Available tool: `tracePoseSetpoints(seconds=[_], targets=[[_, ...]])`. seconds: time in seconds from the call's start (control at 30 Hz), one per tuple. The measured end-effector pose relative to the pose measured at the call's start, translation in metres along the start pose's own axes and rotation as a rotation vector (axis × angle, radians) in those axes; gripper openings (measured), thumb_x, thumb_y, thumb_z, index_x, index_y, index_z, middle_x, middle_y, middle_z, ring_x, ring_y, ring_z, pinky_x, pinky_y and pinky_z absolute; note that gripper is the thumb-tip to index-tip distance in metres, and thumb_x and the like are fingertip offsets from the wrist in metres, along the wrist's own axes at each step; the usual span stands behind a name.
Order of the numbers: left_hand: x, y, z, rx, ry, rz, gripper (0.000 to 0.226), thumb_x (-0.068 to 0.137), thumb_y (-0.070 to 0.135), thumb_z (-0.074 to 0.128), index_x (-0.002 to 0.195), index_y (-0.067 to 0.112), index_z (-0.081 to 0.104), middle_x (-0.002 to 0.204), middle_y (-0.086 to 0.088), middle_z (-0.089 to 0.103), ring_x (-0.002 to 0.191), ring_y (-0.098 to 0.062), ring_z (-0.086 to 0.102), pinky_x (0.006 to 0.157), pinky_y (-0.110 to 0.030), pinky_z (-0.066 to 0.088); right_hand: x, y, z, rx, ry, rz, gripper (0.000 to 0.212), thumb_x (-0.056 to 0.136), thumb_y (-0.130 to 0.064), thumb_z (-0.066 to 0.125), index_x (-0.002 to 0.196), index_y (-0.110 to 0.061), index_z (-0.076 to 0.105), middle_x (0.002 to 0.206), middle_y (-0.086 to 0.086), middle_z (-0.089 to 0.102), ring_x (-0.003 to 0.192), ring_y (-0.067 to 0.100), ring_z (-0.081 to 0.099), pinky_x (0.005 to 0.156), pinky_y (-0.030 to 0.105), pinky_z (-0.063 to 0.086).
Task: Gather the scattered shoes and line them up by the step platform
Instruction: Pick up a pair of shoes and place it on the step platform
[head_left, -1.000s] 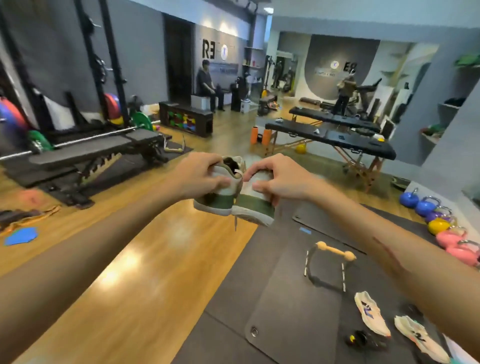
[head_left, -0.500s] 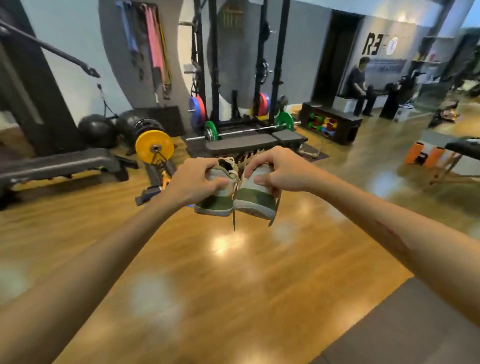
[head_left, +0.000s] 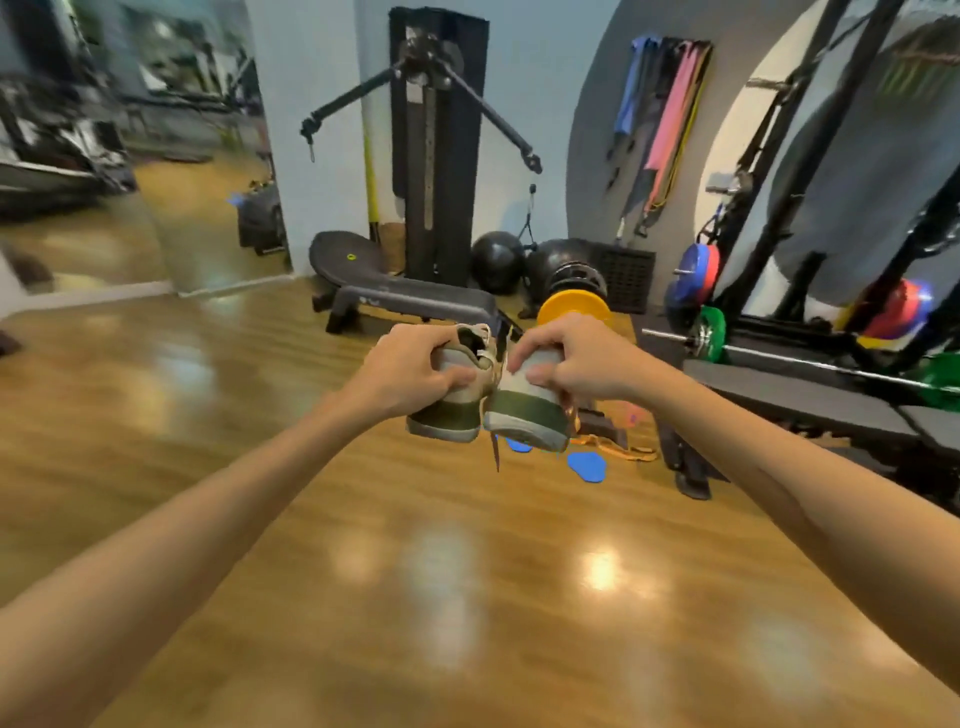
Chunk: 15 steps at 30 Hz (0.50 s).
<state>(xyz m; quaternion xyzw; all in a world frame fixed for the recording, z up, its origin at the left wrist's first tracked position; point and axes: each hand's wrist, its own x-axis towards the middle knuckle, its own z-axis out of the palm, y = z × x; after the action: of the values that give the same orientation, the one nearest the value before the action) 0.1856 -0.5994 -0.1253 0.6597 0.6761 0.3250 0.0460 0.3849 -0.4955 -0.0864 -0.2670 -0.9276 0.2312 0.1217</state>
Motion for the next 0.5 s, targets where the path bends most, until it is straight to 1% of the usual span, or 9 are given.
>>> tracePoseSetpoints(seconds=[0.1,0.17,0.23,0.33,0.4,0.5], targets=[[0.039,-0.051,-0.008,0.006,0.040,-0.076,0.015,0.083,0.040,0.069,0.085,0.025,0.065,0.078,0.011,0.063,0.075,-0.010,0.059,0.063,-0.030,0.047,0.077,0.017,0.004,0.045,-0.015,-0.057,0.020,0.085,-0.010,0.065,0.089,-0.028,0.072,0.102,-0.003,0.063,0.085,0.015,0.063,0.053,0.029,0.055],[0.063,-0.087,-0.013,0.025,0.074,-0.079,0.013,0.083,0.041,0.069,0.084,0.028,0.065,0.077,0.015,0.062,0.072,-0.006,0.057,0.058,-0.026,0.042,0.128,0.027,0.011,0.068,-0.033,-0.083,0.018,0.086,-0.010,0.065,0.090,-0.025,0.072,0.102,-0.003,0.060,0.086,0.016,0.061,0.050,0.029,0.056],[0.088,-0.125,-0.019,0.037,0.093,-0.086,0.012,0.082,0.041,0.069,0.079,0.033,0.061,0.072,0.019,0.059,0.067,-0.004,0.055,0.054,-0.021,0.034,0.178,0.035,0.021,0.041,-0.042,-0.101,0.017,0.087,-0.011,0.064,0.093,-0.024,0.072,0.104,-0.003,0.060,0.088,0.016,0.060,0.053,0.032,0.059],[0.132,-0.186,-0.032,0.032,0.131,-0.109,0.019,0.081,0.039,0.070,0.071,0.034,0.055,0.068,0.017,0.057,0.063,-0.005,0.052,0.052,-0.023,0.031,0.255,0.045,0.036,-0.043,-0.085,-0.118,0.015,0.088,-0.014,0.064,0.094,-0.027,0.071,0.111,-0.002,0.061,0.095,0.017,0.060,0.062,0.035,0.060],[0.166,-0.223,-0.038,0.028,0.133,-0.111,0.017,0.082,0.037,0.071,0.076,0.031,0.055,0.069,0.018,0.055,0.062,-0.004,0.050,0.052,-0.020,0.029,0.303,0.054,0.041,-0.055,-0.092,-0.108,0.015,0.089,-0.017,0.064,0.094,-0.030,0.069,0.112,-0.003,0.059,0.098,0.017,0.059,0.065,0.033,0.060],[0.218,-0.273,-0.039,0.017,0.094,-0.122,0.016,0.083,0.035,0.071,0.087,0.027,0.058,0.076,0.014,0.056,0.067,-0.004,0.051,0.055,-0.020,0.031,0.369,0.069,0.043,-0.026,-0.090,-0.082,0.015,0.089,-0.017,0.063,0.095,-0.029,0.069,0.111,-0.005,0.057,0.095,0.015,0.056,0.061,0.026,0.056]])
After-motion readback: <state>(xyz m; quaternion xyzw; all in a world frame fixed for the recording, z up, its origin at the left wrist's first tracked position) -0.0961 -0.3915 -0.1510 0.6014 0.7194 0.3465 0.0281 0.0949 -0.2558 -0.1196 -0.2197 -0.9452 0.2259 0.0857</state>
